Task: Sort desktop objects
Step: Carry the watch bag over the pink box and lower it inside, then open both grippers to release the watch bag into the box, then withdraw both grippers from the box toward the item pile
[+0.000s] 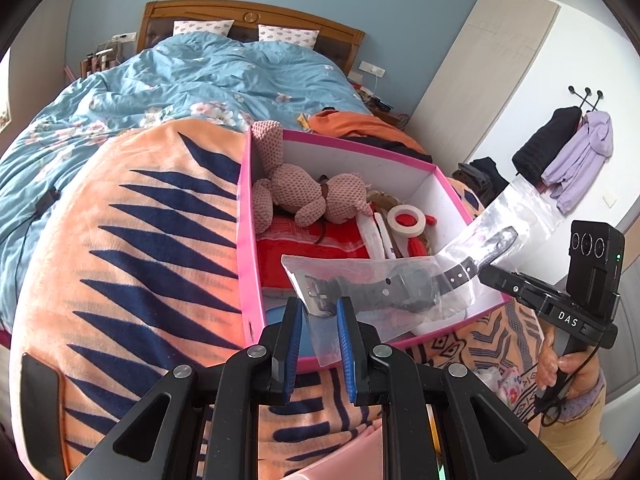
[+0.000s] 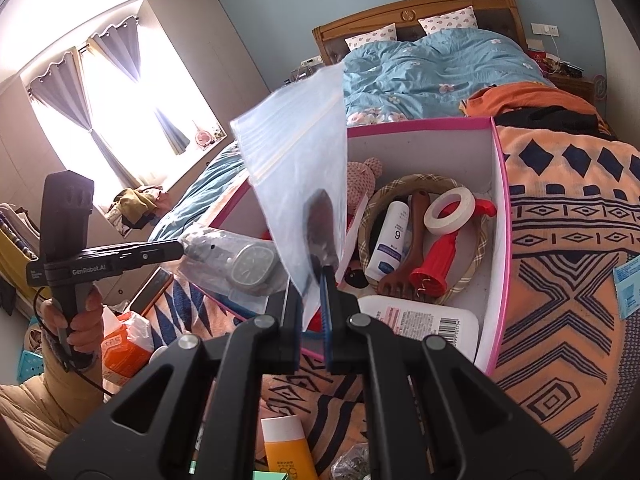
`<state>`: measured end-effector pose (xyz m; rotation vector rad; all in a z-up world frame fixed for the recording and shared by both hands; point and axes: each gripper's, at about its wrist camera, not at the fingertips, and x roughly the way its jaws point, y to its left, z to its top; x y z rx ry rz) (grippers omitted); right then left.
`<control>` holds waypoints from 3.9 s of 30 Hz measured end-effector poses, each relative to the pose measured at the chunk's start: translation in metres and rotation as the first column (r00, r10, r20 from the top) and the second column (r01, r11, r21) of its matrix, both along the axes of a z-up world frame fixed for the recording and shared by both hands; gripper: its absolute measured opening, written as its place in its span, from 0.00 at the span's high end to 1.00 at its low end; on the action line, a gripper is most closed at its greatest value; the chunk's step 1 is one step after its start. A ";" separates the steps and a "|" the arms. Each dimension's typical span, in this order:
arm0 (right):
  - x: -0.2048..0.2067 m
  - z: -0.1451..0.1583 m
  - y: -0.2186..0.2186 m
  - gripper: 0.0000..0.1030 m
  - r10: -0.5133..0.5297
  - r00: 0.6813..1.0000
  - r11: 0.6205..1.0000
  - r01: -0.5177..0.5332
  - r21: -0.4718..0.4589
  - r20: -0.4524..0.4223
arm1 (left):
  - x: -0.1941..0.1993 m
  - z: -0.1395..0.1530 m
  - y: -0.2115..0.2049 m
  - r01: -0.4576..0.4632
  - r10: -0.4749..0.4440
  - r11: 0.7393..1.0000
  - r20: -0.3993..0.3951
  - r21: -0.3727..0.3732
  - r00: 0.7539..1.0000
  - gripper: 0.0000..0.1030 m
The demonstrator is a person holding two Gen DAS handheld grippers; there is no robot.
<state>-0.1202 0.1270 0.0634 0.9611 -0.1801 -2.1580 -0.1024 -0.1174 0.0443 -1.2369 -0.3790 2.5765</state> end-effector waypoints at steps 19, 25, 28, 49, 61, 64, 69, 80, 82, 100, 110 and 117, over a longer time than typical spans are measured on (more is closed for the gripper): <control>-0.005 -0.014 -0.008 0.91 0.001 0.999 1.000 -0.001 0.022 0.032 | -0.005 -0.006 0.003 -0.008 0.009 0.999 0.013 -0.051 1.000 0.84; -0.005 -0.017 -0.008 0.91 0.002 0.999 1.000 -0.003 0.031 0.039 | -0.007 -0.008 0.003 -0.011 0.013 0.998 0.020 -0.060 1.000 0.84; -0.007 -0.018 -0.010 0.91 0.004 0.999 0.999 -0.005 0.037 0.043 | -0.008 -0.010 0.001 -0.014 0.016 0.998 0.025 -0.066 1.000 0.84; -0.014 -0.034 -0.022 0.87 0.023 0.995 0.988 -0.037 0.149 0.098 | -0.004 -0.005 0.018 -0.065 0.062 0.976 -0.023 -0.208 0.998 0.78; -0.007 -0.023 -0.016 0.82 0.021 0.997 0.968 -0.039 0.249 0.074 | -0.001 0.000 0.032 -0.030 0.018 0.974 -0.055 -0.224 0.998 0.75; 0.000 -0.016 -0.006 0.79 0.009 0.999 0.962 -0.023 0.272 0.051 | 0.000 -0.001 0.032 -0.021 0.011 0.980 -0.051 -0.199 0.999 0.75; 0.011 -0.007 0.022 0.77 -0.038 0.999 0.961 0.031 0.274 0.021 | 0.005 -0.005 0.033 0.007 -0.014 0.988 -0.042 -0.157 0.999 0.74; 0.028 0.007 0.026 0.77 -0.029 0.999 0.976 0.035 0.214 -0.031 | 0.020 0.001 0.046 0.064 -0.070 0.992 -0.059 -0.110 0.996 0.64; 0.028 0.006 0.024 0.77 -0.026 0.999 0.981 0.030 0.193 -0.026 | 0.023 0.002 0.047 0.071 -0.078 0.993 -0.062 -0.096 0.995 0.60; 0.070 0.013 0.025 0.70 0.037 0.999 0.998 -0.035 0.055 -0.030 | 0.069 0.010 0.042 0.096 -0.099 0.995 -0.075 -0.043 0.992 0.52; 0.116 0.020 0.016 0.70 0.126 0.991 0.992 -0.126 0.014 -0.048 | 0.106 0.007 0.035 0.090 -0.091 0.996 -0.081 -0.006 0.993 0.48; 0.173 0.016 -0.022 0.69 0.359 0.932 0.932 -0.355 0.079 -0.052 | 0.120 -0.009 0.022 0.040 -0.032 0.996 -0.103 0.079 0.994 0.46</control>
